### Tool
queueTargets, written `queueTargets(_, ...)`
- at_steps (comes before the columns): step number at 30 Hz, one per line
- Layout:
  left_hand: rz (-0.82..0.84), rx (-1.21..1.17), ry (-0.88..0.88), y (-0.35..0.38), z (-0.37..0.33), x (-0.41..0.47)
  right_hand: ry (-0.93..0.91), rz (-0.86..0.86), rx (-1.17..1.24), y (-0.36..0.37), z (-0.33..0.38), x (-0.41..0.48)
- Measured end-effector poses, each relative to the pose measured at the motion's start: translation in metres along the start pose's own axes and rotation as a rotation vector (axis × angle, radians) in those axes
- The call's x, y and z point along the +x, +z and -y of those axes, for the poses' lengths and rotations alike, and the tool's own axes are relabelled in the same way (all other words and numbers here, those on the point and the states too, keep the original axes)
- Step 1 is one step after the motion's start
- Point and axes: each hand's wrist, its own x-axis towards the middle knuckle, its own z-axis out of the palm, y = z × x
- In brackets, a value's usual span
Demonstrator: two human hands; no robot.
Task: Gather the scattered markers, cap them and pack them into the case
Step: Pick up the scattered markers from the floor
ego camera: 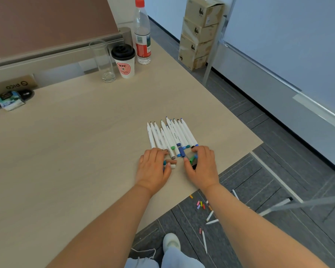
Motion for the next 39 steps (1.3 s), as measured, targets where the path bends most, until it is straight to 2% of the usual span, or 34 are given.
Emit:
queueTargets(5, -0.009, -0.025, 0.02, 0.0, 0.001, -0.001, -0.019, -0.07, -0.008, 0.003, -0.001, -0.002)
queueTargets(12, -0.142, 0.002, 0.07, -0.006, -0.003, -0.007, -0.083, -0.255, -0.033, 0.0, 0.003, -0.014)
queueTargets(22, -0.221, 0.109, 0.322, -0.002, -0.046, -0.051, -0.226, -0.363, -0.012, -0.01, -0.016, -0.088)
queueTargets(25, -0.252, 0.115, 0.331, 0.003, -0.06, -0.073, -0.234, -0.377, -0.013, -0.021, -0.029, -0.116)
queueTargets(33, -0.129, 0.026, 0.437, 0.044, -0.119, -0.127, -0.124, -0.362, -0.102, -0.048, -0.095, -0.197)
queueTargets(39, -0.049, -0.007, 0.564, 0.087, -0.163, -0.147, 0.043, -0.312, -0.16, -0.062, -0.157, -0.247)
